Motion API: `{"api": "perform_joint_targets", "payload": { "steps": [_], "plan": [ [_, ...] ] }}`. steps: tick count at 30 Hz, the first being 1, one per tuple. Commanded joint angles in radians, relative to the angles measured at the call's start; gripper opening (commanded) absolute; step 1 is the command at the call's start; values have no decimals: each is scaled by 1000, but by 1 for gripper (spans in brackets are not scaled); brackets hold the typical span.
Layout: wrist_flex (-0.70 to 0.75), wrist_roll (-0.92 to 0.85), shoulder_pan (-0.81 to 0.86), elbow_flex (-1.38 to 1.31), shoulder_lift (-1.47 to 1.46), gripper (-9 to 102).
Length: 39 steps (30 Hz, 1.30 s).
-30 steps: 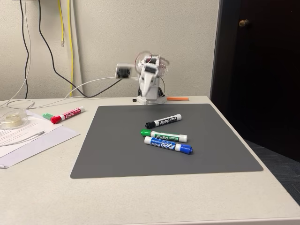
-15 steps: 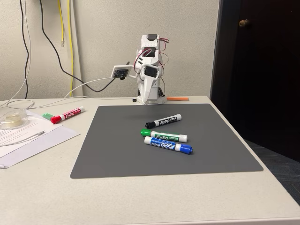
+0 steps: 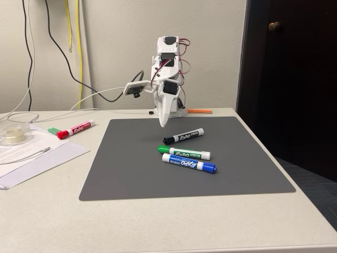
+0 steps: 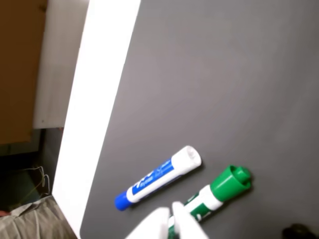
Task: Pick up the green marker.
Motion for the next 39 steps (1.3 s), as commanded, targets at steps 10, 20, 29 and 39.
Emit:
{"api": "perform_joint_targets", "payload": {
  "steps": [10,20,29,39],
  "plan": [
    [103,9,-51,-121,-147,0],
    [192,106,-72,-279,-264,0],
    [339,296,-126,-469,-383,0],
    [296,433,-153,-474,-442,1]
  ]
}}
